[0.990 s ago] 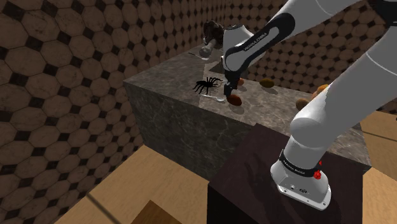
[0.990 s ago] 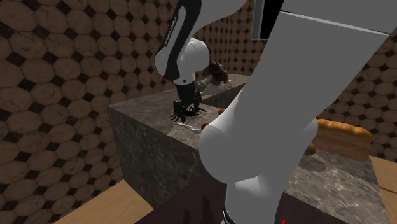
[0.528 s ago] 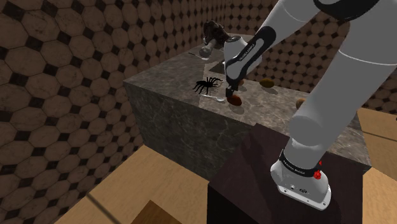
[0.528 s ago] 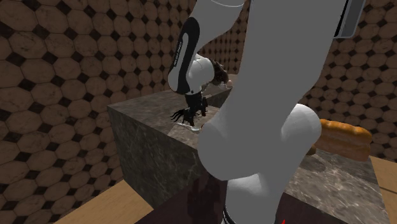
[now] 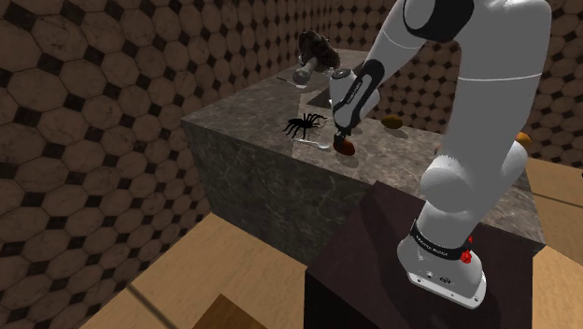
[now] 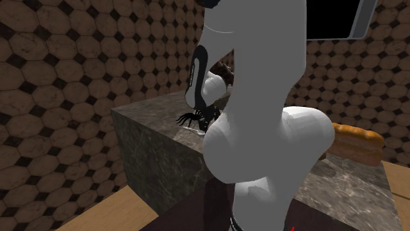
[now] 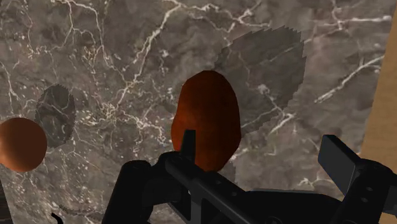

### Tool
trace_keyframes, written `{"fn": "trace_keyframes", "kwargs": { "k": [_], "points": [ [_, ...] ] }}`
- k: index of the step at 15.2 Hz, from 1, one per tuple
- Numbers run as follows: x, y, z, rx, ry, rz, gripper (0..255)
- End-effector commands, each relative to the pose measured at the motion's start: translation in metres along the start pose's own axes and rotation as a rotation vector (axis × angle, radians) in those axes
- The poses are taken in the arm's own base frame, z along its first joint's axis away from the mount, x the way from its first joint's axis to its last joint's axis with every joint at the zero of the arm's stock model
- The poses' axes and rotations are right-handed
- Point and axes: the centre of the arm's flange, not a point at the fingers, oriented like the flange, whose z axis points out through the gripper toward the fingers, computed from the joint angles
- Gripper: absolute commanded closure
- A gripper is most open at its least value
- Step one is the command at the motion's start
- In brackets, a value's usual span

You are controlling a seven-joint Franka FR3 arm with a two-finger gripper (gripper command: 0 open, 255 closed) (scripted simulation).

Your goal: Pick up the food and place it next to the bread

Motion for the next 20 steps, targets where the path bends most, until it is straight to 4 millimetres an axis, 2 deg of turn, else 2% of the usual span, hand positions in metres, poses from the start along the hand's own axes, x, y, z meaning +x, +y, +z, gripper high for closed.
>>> {"fn": "trace_keyframes", "kwargs": {
  "k": [1,3,10,18,19,20],
  "points": [
    [0.002,0.016,0.021,-0.017,-0.004,0.002,0],
    [0.007,0.03,0.038,-0.031,-0.007,0.004,0],
    [0.006,0.031,0.075,-0.031,-0.007,0.004,0],
    [0.006,0.031,0.078,-0.031,-0.007,0.004,0],
    [0.006,0.031,0.078,-0.031,-0.007,0.004,255],
    [0.006,0.031,0.078,-0.031,-0.007,0.004,255]
  ]
}}
